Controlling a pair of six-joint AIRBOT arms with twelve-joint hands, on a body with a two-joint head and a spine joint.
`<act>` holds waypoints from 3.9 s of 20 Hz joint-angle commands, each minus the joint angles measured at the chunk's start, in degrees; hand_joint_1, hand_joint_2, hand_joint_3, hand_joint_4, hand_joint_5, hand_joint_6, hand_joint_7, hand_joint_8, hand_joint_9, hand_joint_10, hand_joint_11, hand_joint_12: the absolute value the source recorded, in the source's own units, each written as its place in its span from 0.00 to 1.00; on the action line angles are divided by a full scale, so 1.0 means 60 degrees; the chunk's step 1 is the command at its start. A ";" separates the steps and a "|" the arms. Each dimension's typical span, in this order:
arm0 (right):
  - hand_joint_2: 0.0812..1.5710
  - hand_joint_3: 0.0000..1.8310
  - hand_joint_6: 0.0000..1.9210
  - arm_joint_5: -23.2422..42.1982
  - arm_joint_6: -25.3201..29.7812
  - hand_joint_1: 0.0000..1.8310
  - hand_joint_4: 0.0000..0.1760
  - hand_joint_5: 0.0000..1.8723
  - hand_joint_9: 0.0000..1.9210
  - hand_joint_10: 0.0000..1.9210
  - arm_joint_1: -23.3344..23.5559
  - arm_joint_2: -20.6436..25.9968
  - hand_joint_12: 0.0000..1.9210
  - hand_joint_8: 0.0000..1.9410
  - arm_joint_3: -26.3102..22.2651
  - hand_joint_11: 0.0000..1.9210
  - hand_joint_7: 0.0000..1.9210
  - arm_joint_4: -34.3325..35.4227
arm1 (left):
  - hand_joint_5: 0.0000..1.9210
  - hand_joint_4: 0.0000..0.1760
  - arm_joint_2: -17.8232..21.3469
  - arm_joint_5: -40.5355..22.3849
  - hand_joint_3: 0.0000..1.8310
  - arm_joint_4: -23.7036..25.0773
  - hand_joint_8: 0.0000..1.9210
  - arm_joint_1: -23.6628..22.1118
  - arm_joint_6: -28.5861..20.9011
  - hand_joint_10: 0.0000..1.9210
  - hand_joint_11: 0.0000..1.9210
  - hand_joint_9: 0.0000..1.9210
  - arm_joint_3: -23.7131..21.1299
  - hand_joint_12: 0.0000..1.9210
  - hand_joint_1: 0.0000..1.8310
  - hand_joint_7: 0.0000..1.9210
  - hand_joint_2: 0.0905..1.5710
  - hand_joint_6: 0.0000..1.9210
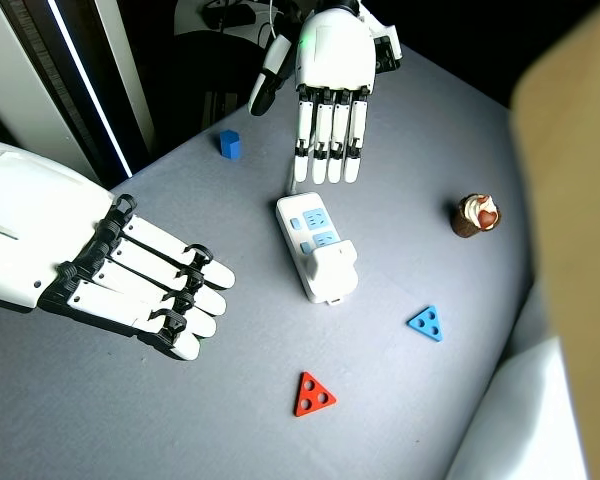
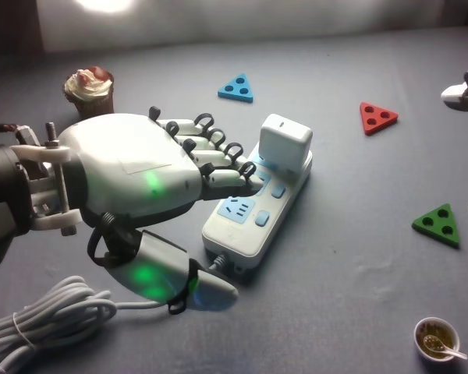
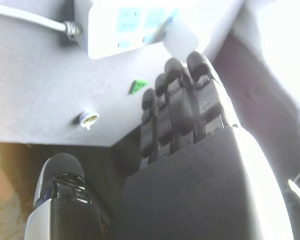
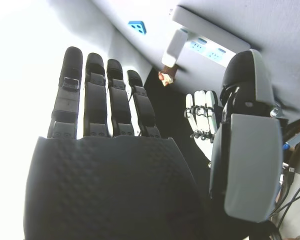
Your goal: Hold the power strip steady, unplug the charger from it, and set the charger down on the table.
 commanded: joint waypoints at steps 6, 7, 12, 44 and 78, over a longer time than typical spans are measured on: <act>0.61 0.00 0.00 0.0875 0.0017 0.03 0.00 0.08 0.10 0.00 0.0120 0.0131 0.16 0.00 0.0019 0.03 0.11 -0.0098 | 0.09 0.00 -0.0117 -0.0525 0.00 -0.0158 0.00 -0.0234 0.0023 0.00 0.03 0.09 0.0030 0.10 0.04 0.10 0.64 0.00; 0.61 0.00 0.00 0.0875 0.0017 0.03 0.00 0.08 0.10 0.00 0.0120 0.0131 0.16 0.00 0.0019 0.04 0.11 -0.0098 | 0.10 0.00 -0.0157 -0.0450 0.00 -0.0211 0.00 -0.0232 0.0023 0.00 0.04 0.09 0.0049 0.10 0.04 0.10 0.64 0.00; 0.61 0.00 0.00 0.0874 0.0017 0.03 0.00 0.08 0.10 0.00 0.0105 0.0131 0.15 0.00 0.0035 0.03 0.11 -0.0097 | 0.10 0.00 -0.0560 -0.0425 0.00 -0.0328 0.00 -0.0113 0.0025 0.00 0.03 0.09 0.0378 0.10 0.04 0.10 0.64 0.00; 0.64 0.00 0.00 0.0840 0.0016 0.58 0.00 0.15 0.12 0.00 0.0035 0.0154 0.29 0.00 -0.0144 0.00 0.12 -0.0211 | 0.08 0.00 -0.2519 -0.0551 0.00 -0.3148 0.00 0.0793 0.2816 0.00 0.03 0.08 0.1628 0.09 0.06 0.08 0.64 0.00; 0.61 0.00 0.00 0.5671 0.0738 0.59 0.00 0.13 0.12 0.00 -0.0742 -0.2622 0.30 0.00 0.0222 0.00 0.13 0.3723 | 0.09 0.00 -0.2757 -0.0753 0.00 -0.3376 0.00 0.1346 0.2853 0.00 0.03 0.08 0.1695 0.10 0.04 0.08 0.64 0.00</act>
